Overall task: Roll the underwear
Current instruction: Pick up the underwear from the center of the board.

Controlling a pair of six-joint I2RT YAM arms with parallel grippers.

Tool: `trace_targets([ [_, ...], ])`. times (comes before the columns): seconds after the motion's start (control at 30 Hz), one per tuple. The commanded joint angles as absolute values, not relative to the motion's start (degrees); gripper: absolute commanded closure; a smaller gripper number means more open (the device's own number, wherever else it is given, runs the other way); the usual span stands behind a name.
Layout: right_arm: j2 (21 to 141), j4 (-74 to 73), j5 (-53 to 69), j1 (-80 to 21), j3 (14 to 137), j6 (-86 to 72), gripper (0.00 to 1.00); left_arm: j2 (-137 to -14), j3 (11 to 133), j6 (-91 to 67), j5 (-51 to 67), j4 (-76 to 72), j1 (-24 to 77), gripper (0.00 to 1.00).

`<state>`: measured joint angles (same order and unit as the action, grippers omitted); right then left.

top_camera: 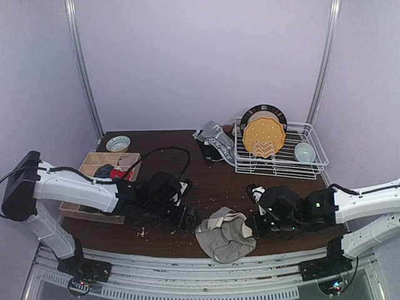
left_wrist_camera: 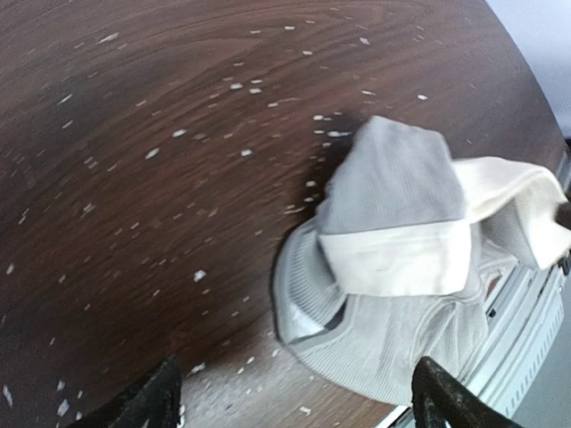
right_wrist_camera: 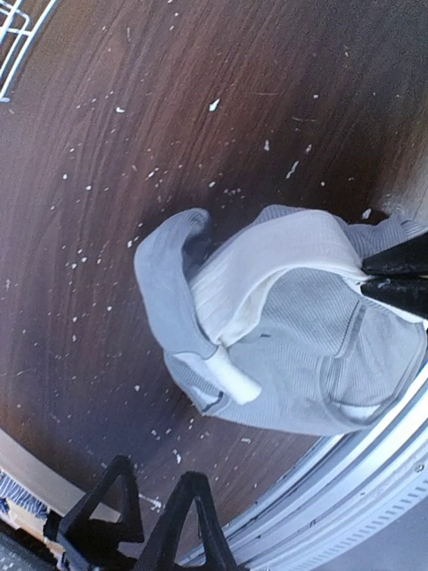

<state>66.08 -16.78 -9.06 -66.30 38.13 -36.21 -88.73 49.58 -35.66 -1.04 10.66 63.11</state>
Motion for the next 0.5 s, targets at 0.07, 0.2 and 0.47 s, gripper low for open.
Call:
trace_targets([
  [0.07, 65.9, -18.4, -11.5, -66.0, 36.5, -36.1, 1.00, -95.4, 54.9, -25.0, 5.6, 4.3, 63.9, 0.11],
  [0.2, 65.4, -18.7, -11.4, -65.9, 36.4, -36.2, 1.00, -99.9, 59.8, -21.7, 4.2, 6.3, 64.4, 0.11],
  [0.47, 63.5, -19.3, -12.2, -65.7, 35.2, -36.6, 1.00, -105.3, 65.1, -17.7, 7.1, 7.9, 65.4, 0.18],
])
